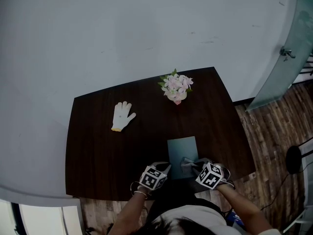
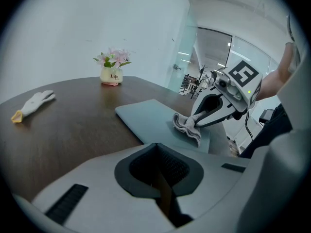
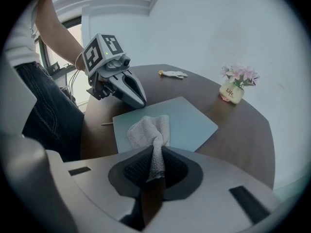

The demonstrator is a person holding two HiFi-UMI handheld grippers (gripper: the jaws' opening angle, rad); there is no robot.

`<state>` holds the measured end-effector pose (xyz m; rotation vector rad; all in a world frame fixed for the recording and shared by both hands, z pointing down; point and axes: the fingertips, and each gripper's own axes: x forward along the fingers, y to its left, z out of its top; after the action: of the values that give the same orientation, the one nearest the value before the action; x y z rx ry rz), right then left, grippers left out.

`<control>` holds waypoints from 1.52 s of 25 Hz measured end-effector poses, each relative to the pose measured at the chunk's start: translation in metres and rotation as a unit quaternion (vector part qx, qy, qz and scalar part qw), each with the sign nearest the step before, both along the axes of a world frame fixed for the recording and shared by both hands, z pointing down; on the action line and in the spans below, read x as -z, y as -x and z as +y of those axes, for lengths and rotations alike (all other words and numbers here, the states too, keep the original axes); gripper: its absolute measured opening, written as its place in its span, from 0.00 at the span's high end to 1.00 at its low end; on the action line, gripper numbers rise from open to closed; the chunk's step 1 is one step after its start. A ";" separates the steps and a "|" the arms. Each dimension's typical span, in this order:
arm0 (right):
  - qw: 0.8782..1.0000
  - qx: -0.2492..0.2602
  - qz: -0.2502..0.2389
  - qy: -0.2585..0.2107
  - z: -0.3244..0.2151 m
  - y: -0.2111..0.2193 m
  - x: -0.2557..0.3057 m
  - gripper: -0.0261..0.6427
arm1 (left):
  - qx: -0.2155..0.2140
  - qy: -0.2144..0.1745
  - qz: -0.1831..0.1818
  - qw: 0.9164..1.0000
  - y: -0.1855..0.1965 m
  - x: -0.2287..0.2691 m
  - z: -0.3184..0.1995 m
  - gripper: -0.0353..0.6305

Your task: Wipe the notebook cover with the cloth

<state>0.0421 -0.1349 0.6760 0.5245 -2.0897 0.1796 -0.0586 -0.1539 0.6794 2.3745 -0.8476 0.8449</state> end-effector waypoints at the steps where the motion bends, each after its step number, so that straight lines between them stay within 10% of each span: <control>1: 1.000 -0.004 0.001 0.000 0.000 -0.003 0.000 0.89 | 0.001 0.000 0.000 1.000 0.000 0.000 0.000 0.92; 17: 0.996 -0.089 0.009 -0.001 0.002 -0.057 -0.003 0.89 | 0.017 -0.003 -0.005 1.000 -0.001 0.000 0.002 0.92; 24: 0.987 -0.139 -0.071 -0.034 -0.002 -0.061 0.030 0.89 | 0.017 0.005 -0.004 1.000 -0.002 0.003 0.004 0.92; 38: 0.994 -0.033 -0.099 -0.043 0.021 0.015 0.048 0.89 | 0.022 -0.003 -0.006 1.000 -0.001 0.002 0.004 0.92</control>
<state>0.0272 -0.1138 0.6277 0.6503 -2.2824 0.1881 -0.0574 -0.1503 0.6769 2.3502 -0.9045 0.8413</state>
